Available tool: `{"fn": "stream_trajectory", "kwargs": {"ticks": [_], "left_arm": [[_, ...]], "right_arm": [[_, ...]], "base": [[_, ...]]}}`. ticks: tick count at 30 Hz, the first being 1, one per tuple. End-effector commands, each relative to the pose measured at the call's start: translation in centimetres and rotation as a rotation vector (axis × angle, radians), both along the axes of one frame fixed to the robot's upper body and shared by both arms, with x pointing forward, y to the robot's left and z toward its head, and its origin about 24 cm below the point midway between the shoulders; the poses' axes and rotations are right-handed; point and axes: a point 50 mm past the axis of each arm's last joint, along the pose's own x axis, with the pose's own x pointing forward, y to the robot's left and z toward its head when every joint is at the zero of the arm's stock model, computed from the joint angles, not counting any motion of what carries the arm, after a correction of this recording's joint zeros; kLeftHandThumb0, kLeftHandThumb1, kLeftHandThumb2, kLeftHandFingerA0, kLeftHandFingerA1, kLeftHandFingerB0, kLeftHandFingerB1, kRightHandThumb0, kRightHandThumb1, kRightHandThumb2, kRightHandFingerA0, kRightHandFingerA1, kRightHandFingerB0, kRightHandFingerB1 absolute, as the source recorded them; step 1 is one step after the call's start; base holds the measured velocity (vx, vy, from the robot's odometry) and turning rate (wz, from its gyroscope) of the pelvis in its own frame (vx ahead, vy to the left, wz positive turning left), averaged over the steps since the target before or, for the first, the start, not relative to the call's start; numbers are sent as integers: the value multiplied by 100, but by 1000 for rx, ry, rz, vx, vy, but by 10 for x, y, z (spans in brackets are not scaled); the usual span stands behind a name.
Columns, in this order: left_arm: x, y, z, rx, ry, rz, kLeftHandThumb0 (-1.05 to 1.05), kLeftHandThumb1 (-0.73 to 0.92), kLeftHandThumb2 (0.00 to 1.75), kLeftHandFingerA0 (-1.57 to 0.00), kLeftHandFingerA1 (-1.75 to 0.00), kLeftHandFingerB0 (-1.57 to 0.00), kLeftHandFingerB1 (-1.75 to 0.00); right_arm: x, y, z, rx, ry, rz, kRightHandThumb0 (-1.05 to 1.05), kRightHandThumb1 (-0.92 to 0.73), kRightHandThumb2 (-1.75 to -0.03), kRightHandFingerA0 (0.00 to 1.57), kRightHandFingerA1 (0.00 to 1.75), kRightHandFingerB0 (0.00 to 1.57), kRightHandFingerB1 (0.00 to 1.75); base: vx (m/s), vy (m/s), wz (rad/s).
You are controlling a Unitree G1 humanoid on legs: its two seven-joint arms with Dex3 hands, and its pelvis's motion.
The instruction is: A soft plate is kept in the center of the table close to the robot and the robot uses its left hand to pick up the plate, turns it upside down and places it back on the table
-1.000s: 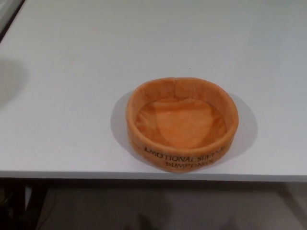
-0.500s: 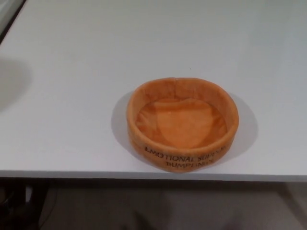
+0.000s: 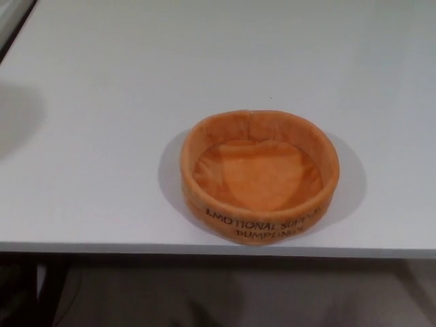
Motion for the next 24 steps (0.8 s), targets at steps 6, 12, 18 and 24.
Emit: {"fn": "stream_trajectory", "kwargs": {"ticks": [6, 12, 18, 24], "left_arm": [[22, 3, 69, 124, -310, 28, -38, 39, 105, 0, -49, 0, -48], [53, -5, 122, 294, -524, -17, -93, 92, 70, -14, -33, -17, -27], [81, -20, 151, 392, -647, -55, -91, 91, 68, -18, -38, -17, -27], [111, -49, 173, 493, -730, -96, -98, 88, 68, -28, -35, -24, -30]], "right_arm": [[0, -2, 1, 2, 3, 6, -85, -81, -79, 30, 45, 26, 36], [-1, -1, 0, -2, 6, -2, -80, -92, -70, 31, 41, 29, 33], [-1, -1, -1, -1, 7, 4, -86, -81, -81, 29, 45, 26, 37], [-1, -1, 0, -4, 14, 9, -88, -81, -82, 30, 45, 26, 36]], "base": [[0, 0, 0], [0, 0, 0], [0, 0, 0], [0, 0, 0]]}}
